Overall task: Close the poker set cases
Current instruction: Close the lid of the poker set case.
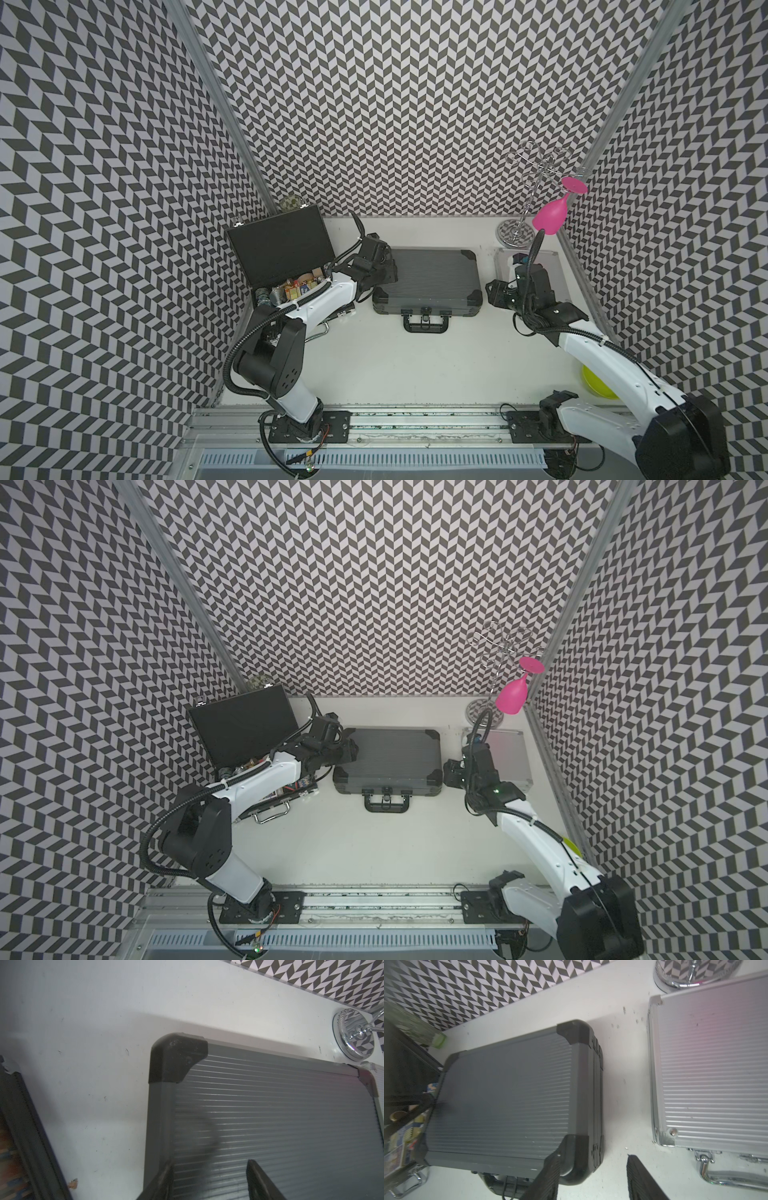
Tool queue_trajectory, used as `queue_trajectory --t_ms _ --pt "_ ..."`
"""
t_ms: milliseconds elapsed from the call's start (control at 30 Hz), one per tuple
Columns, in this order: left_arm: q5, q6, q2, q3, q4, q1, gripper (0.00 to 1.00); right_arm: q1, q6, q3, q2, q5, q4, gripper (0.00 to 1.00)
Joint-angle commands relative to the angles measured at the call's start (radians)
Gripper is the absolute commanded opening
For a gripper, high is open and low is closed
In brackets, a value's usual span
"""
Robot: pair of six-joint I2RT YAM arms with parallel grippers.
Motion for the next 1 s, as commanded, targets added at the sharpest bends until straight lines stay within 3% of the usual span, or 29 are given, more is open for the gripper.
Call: queue_trajectory --t_ms 0,333,600,767,967 --pt "-0.076 -0.001 0.050 -0.056 -0.094 0.013 0.59 0.028 -0.027 0.067 0.040 -0.056 0.067 0.53" --pt "-0.046 -0.014 0.013 -0.073 -0.085 0.015 0.59 0.208 -0.057 0.227 0.322 -0.067 0.130 0.51" --pt "-0.100 0.022 -0.091 0.029 -0.117 -0.064 0.54 0.210 0.027 0.056 0.397 -0.113 0.224 0.35" --pt "-0.008 0.025 -0.096 0.052 -0.069 -0.120 0.47 0.211 0.053 -0.004 0.418 -0.113 0.241 0.29" --pt "0.051 -0.015 -0.011 0.054 0.008 -0.206 0.38 0.211 0.072 -0.024 0.406 -0.092 0.240 0.27"
